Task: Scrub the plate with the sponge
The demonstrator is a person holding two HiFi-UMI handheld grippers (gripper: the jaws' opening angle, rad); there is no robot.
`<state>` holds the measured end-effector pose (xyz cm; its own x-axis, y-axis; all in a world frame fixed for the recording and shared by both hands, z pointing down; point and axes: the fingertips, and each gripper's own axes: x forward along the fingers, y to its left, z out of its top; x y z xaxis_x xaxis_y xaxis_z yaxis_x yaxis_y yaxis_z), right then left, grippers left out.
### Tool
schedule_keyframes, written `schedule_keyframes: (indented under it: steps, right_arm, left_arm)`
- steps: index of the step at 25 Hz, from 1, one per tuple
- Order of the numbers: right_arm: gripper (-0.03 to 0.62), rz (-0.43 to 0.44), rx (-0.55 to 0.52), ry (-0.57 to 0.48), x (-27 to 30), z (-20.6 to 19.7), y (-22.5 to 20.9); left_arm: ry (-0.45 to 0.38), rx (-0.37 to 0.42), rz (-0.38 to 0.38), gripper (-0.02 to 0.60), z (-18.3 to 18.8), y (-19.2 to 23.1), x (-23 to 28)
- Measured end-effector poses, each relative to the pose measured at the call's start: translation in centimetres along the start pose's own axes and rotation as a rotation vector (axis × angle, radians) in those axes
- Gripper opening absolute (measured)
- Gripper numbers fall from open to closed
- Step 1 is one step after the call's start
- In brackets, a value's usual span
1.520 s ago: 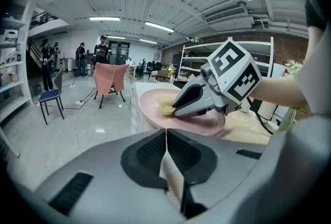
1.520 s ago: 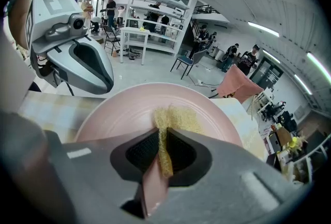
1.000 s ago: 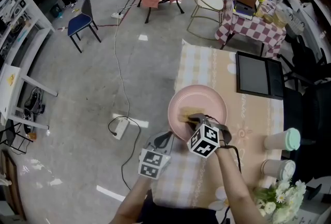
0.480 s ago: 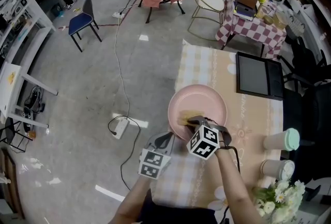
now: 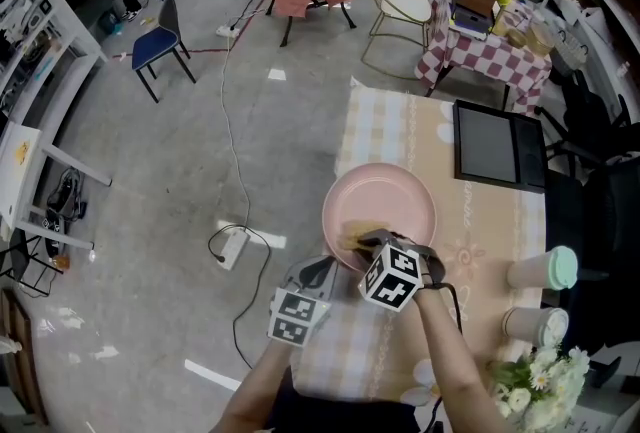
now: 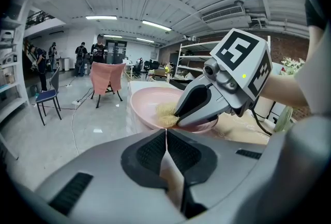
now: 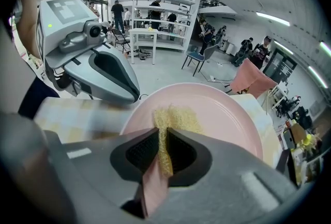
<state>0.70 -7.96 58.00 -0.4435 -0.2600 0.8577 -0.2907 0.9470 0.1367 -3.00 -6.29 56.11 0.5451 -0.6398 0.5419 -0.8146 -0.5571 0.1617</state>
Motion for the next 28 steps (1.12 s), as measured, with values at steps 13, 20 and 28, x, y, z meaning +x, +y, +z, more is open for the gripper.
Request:
schedule_keyframes:
  steps: [13, 20, 28]
  right_arm:
    - [0.046, 0.151, 0.027, -0.018, -0.4, 0.5, 1.5]
    - [0.046, 0.259, 0.131, -0.073, -0.7, 1.0, 2.0]
    - [0.046, 0.396, 0.282, -0.161, -1.2, 0.8, 2.0]
  left_arm:
    - [0.008, 0.011, -0.008, 0.017, 0.0, -0.2, 0.3]
    - [0.016, 0.012, -0.016, 0.017, -0.2, -0.4, 0.4]
    - [0.023, 0.015, -0.019, 0.017, -0.4, -0.5, 0.7]
